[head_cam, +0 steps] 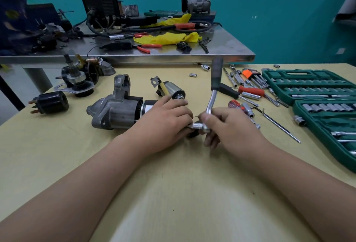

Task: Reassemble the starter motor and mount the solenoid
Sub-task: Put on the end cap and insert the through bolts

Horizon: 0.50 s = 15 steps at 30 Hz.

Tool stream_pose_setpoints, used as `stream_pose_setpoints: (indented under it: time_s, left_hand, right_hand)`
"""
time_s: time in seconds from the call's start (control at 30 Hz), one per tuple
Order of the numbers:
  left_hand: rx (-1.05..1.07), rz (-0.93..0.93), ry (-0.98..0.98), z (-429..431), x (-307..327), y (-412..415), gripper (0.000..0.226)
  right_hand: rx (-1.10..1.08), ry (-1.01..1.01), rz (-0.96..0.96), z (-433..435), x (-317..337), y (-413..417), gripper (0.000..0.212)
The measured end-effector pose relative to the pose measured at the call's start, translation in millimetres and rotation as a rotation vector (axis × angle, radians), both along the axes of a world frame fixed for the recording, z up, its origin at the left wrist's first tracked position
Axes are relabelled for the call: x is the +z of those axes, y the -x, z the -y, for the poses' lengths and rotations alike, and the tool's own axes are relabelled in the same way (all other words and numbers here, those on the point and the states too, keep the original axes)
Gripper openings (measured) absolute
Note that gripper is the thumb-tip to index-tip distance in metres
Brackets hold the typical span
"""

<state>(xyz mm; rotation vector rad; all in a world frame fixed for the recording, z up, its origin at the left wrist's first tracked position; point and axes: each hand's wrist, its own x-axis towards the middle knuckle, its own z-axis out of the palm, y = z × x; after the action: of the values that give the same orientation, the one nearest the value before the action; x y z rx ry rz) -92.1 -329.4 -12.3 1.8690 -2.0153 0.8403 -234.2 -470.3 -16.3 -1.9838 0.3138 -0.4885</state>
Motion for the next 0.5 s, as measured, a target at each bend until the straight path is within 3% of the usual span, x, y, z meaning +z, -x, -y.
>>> stream_pose_setpoints:
  time_s: [0.1,0.2,0.23,0.27,0.33,0.4,0.5]
  left_hand:
    - [0.001,0.018,0.002,0.5,0.9,0.9,0.016]
    - [0.002,-0.006,-0.011,2.0,1.3,1.0,0.034]
    - [0.001,-0.007,-0.023,2.0,2.0,0.4,0.04]
    - [0.008,-0.001,-0.038,1.8,2.5,0.1,0.042]
    - [0.035,-0.013,-0.059,0.1,1.0,-0.3,0.039]
    - [0.035,-0.024,-0.053,-1.4,0.0,-1.5,0.027]
    - [0.002,0.033,-0.01,-0.3,-2.5,-2.3,0.01]
  right_hand:
    - [0.073,0.026,0.045,2.1,3.0,0.4,0.009]
    - [0.153,0.271,0.079,0.6,3.5,8.6,0.049]
    - [0.135,0.307,0.074,0.1,0.6,8.6,0.051]
    - [0.124,0.288,0.058,-1.2,-0.8,7.5,0.046]
    - [0.075,0.03,0.041,-7.7,2.8,1.1,0.021]
    - [0.008,-0.095,-0.022,-5.0,3.8,-2.6,0.022]
    - [0.073,0.093,-0.021,1.0,3.1,0.5,0.01]
